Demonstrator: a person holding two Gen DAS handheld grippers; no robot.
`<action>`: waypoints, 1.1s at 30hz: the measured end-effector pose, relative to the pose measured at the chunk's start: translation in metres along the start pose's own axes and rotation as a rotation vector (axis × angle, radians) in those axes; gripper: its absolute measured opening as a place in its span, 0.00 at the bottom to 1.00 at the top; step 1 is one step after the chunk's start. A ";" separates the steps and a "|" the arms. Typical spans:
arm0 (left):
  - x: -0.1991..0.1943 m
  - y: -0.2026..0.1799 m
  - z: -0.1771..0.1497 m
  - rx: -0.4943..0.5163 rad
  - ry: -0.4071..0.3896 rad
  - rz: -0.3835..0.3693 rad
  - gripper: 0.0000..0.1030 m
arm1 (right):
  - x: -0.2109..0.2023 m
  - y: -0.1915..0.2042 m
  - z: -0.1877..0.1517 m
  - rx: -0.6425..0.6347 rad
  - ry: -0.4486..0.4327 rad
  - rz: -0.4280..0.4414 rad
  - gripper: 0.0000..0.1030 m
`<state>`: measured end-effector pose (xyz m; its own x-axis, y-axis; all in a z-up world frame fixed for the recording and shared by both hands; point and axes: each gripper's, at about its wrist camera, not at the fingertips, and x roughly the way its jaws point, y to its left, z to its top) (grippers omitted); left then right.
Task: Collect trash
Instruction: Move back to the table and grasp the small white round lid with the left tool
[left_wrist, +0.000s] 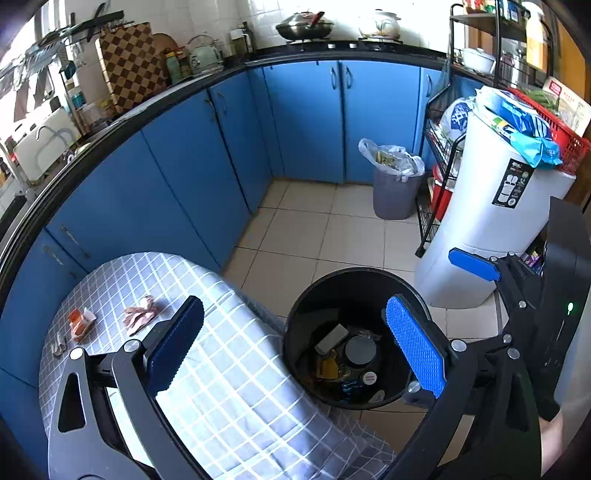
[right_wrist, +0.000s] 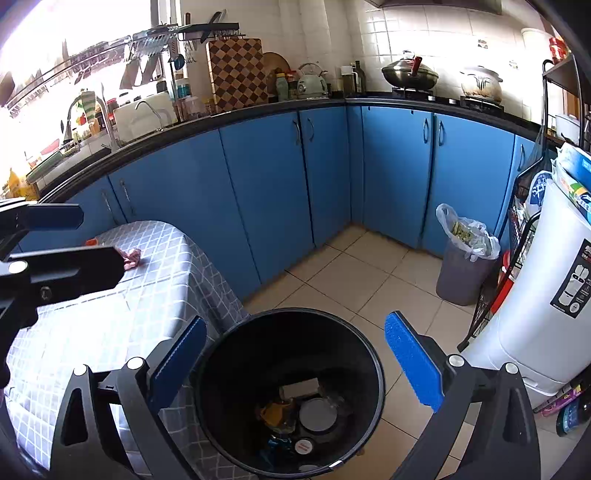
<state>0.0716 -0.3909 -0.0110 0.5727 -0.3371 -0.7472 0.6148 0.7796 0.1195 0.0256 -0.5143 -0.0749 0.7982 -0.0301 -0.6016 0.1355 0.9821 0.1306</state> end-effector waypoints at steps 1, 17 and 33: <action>-0.005 0.008 -0.003 -0.011 -0.008 0.005 0.95 | -0.001 0.005 0.002 -0.004 -0.001 0.007 0.92; -0.060 0.194 -0.117 -0.306 0.019 0.269 0.95 | 0.027 0.158 0.025 -0.242 0.032 0.134 0.92; -0.067 0.336 -0.242 -0.645 0.115 0.376 0.95 | 0.080 0.300 0.022 -0.434 0.111 0.247 0.92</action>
<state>0.1091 0.0215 -0.0790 0.5992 0.0423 -0.7995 -0.0705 0.9975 -0.0001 0.1429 -0.2257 -0.0661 0.7050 0.2098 -0.6775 -0.3249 0.9446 -0.0457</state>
